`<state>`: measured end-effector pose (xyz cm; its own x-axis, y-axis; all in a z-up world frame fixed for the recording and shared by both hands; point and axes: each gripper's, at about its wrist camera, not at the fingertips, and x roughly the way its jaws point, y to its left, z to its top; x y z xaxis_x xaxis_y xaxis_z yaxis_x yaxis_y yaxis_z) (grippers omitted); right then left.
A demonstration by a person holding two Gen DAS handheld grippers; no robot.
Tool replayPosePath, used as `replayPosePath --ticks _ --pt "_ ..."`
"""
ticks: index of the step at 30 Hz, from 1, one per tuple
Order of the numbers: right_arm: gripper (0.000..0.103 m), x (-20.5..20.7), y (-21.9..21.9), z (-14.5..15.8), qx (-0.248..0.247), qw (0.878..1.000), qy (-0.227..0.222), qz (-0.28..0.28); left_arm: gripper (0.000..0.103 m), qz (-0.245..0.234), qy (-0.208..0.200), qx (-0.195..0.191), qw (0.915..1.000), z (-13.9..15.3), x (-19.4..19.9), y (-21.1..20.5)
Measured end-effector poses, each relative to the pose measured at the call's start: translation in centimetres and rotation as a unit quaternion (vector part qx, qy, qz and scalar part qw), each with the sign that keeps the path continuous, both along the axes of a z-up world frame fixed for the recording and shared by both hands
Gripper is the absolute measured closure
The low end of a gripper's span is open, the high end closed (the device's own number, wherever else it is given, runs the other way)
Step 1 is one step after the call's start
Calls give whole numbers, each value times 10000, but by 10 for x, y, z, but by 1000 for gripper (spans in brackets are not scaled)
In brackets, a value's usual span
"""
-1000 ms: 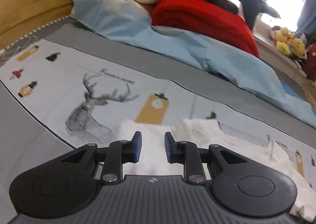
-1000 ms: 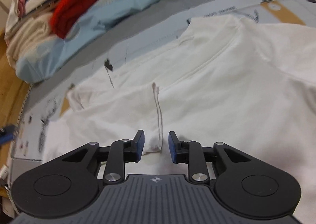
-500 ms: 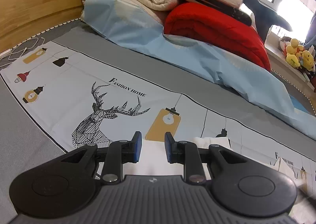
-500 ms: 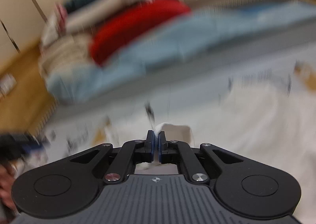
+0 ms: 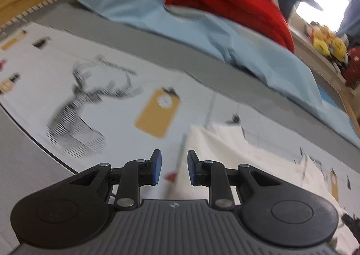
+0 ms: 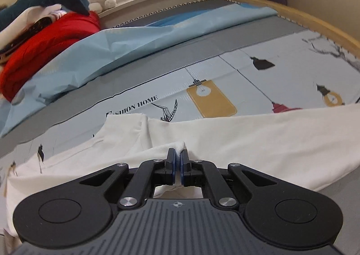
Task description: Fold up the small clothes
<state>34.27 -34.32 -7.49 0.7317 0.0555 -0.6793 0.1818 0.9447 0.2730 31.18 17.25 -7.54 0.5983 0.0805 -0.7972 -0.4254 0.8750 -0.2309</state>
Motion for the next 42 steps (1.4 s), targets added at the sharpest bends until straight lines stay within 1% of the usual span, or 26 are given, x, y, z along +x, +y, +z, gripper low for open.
replayPosePath --ticks 2,3,4,5,8,12,13,14,15,16,18,20,23,24,26,28,29,30,32,33,35,37,39,40,41,42 --pt "99 6 4 -4 -14 9997 187 150 74 -205 211 -181 9994 -15 5 -8" --pt "95 10 5 -6 -15 9995 269 189 74 -312 323 -241 9987 -22 6 -12" --pt "94 7 4 -7 -10 9996 248 124 72 -425 464 -256 9977 -29 8 -17" --pt "94 5 3 -5 29 9998 186 35 69 -573 675 -197 9959 -38 11 -22" --pt "91 6 -8 -3 151 9998 51 -84 68 -768 1212 194 9895 -57 11 -32" --pt "76 15 -17 -18 554 9978 359 61 65 -738 1369 111 9878 -67 5 -24" --pt "75 18 -16 -22 626 9968 479 115 65 -759 1388 77 9874 -68 4 -23" --pt "75 19 -14 -26 624 9962 576 173 68 -805 1395 68 9869 -70 3 -22" --pt "75 20 -10 -28 557 9961 639 239 73 -857 1388 72 9866 -68 3 -22" --pt "75 20 -6 -29 495 9962 654 287 94 -912 1352 60 9866 -67 2 -20" --pt "75 20 2 -27 429 9967 583 371 96 -909 1216 88 9884 -61 0 -15" --pt "76 18 11 -19 418 9967 416 553 97 -752 1063 54 9915 -52 -4 -7" --pt "85 13 26 -1 502 9936 -1 1014 97 -559 1003 -195 9932 -46 -11 10" --pt "87 14 30 0 536 9917 31 1172 97 -552 1027 -233 9929 -46 -12 13" --pt "94 18 34 -9 325 9915 449 1181 97 -677 1228 -283 9897 -51 -12 15" --pt "96 22 32 -29 -205 9903 1049 891 97 -753 1620 39 9839 -59 -12 12" --pt "99 23 28 -35 -360 9896 1199 709 97 -703 1756 212 9817 -63 -12 13" --pt "102 23 22 -36 -319 9908 1200 541 97 -662 1778 296 9814 -63 -13 14" --pt "100 19 18 -22 -264 9954 860 320 97 -537 1334 221 9894 -51 -14 19" --pt "100 15 20 -11 -435 9974 518 257 96 -539 932 32 9942 -41 -14 20" --pt "100 9 25 6 -572 9981 11 241 92 -649 360 -298 9968 -29 -14 18" --pt "99 10 21 7 -64 9989 -130 442 92 -872 202 -506 9947 -32 -12 8" --pt "99 16 20 -6 440 9959 222 761 92 -1070 454 -620 9913 -49 -7 -2" --pt "99 21 22 -20 437 9929 671 878 92 -1160 731 -597 9887 -61 -4 -5" --pt "99 26 22 -32 175 9904 1086 834 94 -1197 1069 -460 9860 -72 -2 -8" --pt "103 26 20 -42 -179 9885 1353 649 98 -1211 1253 -333 9841 -79 -1 -7"
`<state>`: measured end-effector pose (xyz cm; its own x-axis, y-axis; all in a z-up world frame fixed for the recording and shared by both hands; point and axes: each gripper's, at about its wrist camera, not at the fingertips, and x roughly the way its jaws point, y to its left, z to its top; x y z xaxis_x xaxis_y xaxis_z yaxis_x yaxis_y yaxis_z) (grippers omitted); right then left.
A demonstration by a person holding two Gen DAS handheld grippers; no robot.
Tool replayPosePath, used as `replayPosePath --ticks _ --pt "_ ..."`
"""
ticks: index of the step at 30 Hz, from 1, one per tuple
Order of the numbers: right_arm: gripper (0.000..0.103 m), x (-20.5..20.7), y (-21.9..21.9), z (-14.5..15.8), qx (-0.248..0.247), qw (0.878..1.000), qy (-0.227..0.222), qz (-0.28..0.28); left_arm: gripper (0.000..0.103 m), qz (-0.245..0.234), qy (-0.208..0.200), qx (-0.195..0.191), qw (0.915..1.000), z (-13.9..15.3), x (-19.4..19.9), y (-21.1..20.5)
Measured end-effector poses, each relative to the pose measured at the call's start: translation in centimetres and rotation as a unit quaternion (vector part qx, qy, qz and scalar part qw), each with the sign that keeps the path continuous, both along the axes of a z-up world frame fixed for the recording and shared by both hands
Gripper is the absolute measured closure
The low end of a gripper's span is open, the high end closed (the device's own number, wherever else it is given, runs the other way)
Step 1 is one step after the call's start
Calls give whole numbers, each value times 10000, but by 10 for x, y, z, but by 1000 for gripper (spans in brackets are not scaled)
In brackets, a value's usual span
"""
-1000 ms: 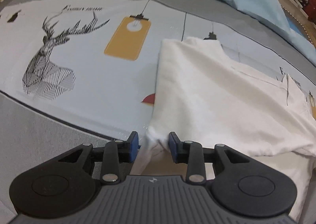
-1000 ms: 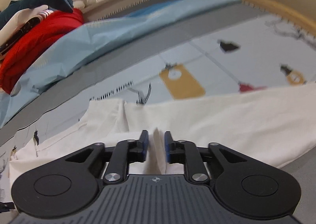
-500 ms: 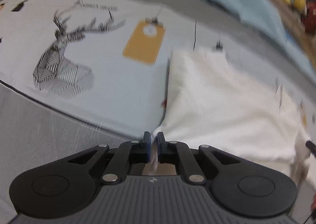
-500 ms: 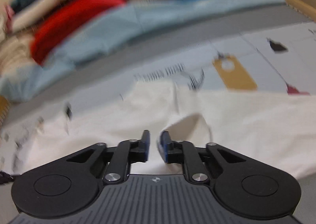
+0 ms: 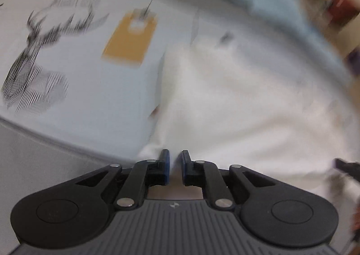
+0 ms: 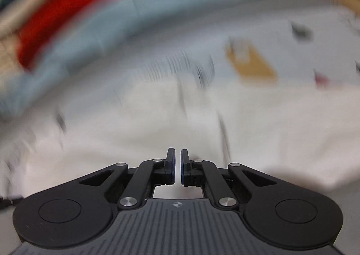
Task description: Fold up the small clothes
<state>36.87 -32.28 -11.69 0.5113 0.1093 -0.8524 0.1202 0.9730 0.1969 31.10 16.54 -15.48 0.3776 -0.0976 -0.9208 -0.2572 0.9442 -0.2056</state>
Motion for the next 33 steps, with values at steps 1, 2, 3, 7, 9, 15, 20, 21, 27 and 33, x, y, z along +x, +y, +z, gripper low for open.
replayPosePath --ticks 1,2,3,7,9,15,20,21,27,33 --pt "103 -1 -5 0 78 9999 -79 -92 98 41 -96 11 9999 4 2 0" --pt "103 -1 -9 5 168 9995 -125 -239 96 141 -250 -39 9996 10 3 4" --pt "101 -4 -10 13 117 9987 -295 -392 94 237 -462 -60 9986 17 5 7" --pt "99 -9 -2 37 -182 9949 -910 -405 84 578 -1153 -273 9913 29 17 27" --pt "99 -9 -3 37 107 9949 -913 -411 72 765 -1402 -395 9864 24 28 38" --pt "99 -9 0 34 125 9962 -770 -374 55 1030 -1506 -888 9792 -8 59 55" --pt "99 -7 6 33 152 9959 -821 -336 97 509 -1907 -693 9779 -5 58 39" --pt "99 -8 6 33 179 9959 -823 -332 98 465 -2154 -536 9739 4 52 36" --pt "99 -7 14 31 168 9968 -744 -222 93 604 -2086 520 9748 14 39 32" --pt "99 -6 19 23 143 9984 -549 -71 93 524 -2209 -315 9734 38 23 33"
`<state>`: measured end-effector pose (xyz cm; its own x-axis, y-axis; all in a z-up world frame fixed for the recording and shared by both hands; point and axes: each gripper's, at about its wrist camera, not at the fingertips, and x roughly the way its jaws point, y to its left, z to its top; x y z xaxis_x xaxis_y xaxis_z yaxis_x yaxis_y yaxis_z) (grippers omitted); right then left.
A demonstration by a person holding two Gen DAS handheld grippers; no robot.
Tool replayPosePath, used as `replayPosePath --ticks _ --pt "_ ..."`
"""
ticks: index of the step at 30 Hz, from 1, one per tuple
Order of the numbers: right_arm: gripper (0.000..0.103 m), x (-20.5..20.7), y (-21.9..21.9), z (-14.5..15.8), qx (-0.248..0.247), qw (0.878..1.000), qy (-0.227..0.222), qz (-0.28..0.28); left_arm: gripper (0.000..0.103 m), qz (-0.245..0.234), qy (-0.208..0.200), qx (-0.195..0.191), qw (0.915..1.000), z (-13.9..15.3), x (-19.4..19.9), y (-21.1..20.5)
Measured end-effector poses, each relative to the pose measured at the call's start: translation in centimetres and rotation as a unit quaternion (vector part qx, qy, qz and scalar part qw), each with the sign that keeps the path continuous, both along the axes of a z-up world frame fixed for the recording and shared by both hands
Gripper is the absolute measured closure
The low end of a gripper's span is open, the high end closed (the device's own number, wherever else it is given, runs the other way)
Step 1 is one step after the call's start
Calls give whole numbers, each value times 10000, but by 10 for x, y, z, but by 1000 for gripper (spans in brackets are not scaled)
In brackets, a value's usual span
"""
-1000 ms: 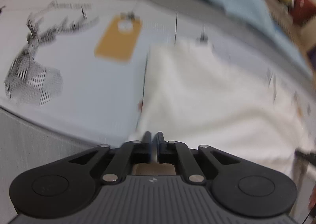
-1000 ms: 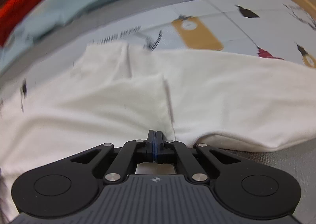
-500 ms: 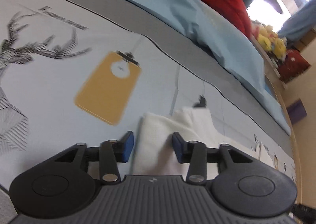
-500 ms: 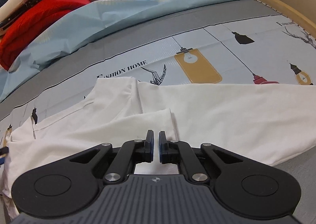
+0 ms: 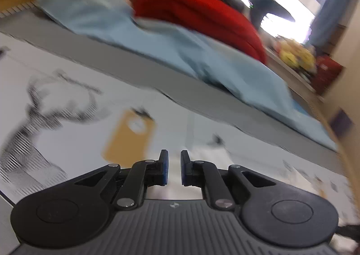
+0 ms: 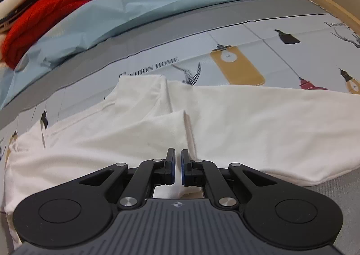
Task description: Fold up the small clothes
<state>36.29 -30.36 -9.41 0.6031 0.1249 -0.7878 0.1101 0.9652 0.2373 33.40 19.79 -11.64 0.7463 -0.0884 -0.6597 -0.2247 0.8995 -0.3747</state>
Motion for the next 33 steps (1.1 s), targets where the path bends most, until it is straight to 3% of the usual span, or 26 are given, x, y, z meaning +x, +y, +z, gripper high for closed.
replayPosePath --ticks 3,5,6,9,11,14,19,22,25,28,30,31,32,33 --pt "98 2 1 -9 -51 9998 173 76 93 -747 688 211 9946 -20 3 -19" --pt "98 3 0 -18 -144 9993 354 58 98 -860 1574 937 9793 -47 6 -27" --pt "99 3 -3 -22 -155 9990 423 11 100 -760 1431 974 9820 -44 1 -25" --pt "98 2 -7 -19 -144 9989 434 -127 99 -90 1588 867 9835 -16 -9 -9" --pt "98 1 -10 -15 -157 9989 389 -217 98 271 1565 372 9866 4 -24 6" --pt "98 -1 -13 -13 56 9989 365 -291 95 386 1357 -264 9896 22 -50 8" --pt "98 -6 -12 -11 124 9992 339 -174 91 343 1554 -184 9871 0 -54 -3" --pt "98 -8 -10 -10 138 9993 335 -58 70 514 1621 -442 9844 -13 -43 2" --pt "98 -8 -9 -8 147 9994 320 -10 70 737 1866 -814 9763 -31 -41 11" --pt "98 -6 -9 -9 141 9994 328 -7 70 716 1915 -590 9771 -36 -36 9" --pt "98 -6 -8 -10 140 9993 342 3 70 636 1869 -463 9792 -38 -33 7" --pt "98 -6 -6 -11 140 9993 352 22 80 561 1870 -430 9798 -38 -33 6" --pt "98 -5 -6 -12 142 9992 368 44 98 468 1846 -362 9810 -35 -34 6" --pt "98 -5 -5 -14 141 9991 388 60 98 435 1793 -241 9825 -29 -35 6"
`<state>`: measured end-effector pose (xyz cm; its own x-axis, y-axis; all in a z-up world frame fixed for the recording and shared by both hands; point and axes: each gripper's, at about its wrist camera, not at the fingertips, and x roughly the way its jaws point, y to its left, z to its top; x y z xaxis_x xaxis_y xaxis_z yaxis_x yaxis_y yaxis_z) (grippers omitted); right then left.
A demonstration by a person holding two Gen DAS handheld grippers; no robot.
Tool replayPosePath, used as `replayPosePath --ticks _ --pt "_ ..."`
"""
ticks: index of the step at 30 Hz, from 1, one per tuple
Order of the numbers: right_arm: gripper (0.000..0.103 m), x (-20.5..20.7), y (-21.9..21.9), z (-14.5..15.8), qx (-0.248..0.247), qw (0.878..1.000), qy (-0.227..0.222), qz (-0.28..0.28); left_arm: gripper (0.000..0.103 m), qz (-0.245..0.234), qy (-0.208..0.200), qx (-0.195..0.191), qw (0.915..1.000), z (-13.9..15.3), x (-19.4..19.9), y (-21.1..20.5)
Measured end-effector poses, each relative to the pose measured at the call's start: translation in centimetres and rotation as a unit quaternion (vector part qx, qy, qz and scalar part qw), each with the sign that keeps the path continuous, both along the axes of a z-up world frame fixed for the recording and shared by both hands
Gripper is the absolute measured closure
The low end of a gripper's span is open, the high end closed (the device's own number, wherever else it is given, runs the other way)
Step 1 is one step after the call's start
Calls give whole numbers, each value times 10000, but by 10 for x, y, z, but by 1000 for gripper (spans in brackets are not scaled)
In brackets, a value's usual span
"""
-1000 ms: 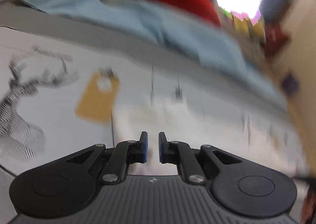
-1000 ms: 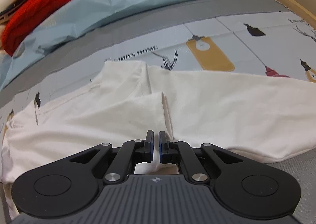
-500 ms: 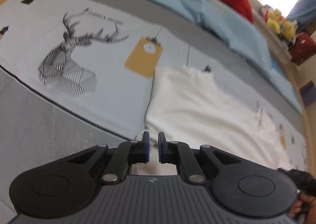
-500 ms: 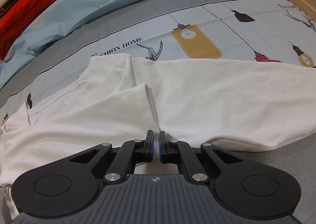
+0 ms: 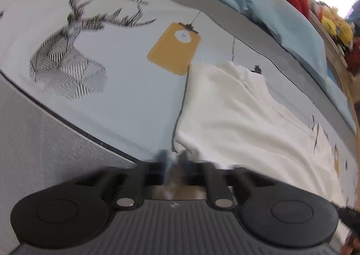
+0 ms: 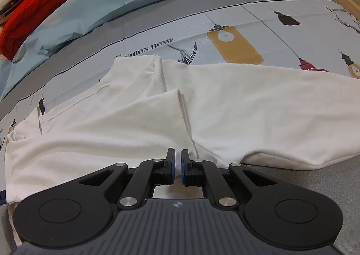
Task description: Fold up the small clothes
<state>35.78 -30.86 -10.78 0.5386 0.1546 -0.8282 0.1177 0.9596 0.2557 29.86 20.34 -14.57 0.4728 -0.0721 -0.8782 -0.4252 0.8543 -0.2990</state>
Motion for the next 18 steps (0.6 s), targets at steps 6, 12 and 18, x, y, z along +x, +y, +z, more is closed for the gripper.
replayPosePath --ticks 6,12,18 --pt "98 2 4 -10 -103 9999 122 3 103 -11 -35 696 9976 23 -8 1" --pt "98 -3 2 -1 -80 9999 -54 -119 102 -475 -650 427 9958 42 -7 -17" --pt "97 -4 -14 -11 -92 9994 140 -315 101 -918 318 757 9924 -11 4 -39"
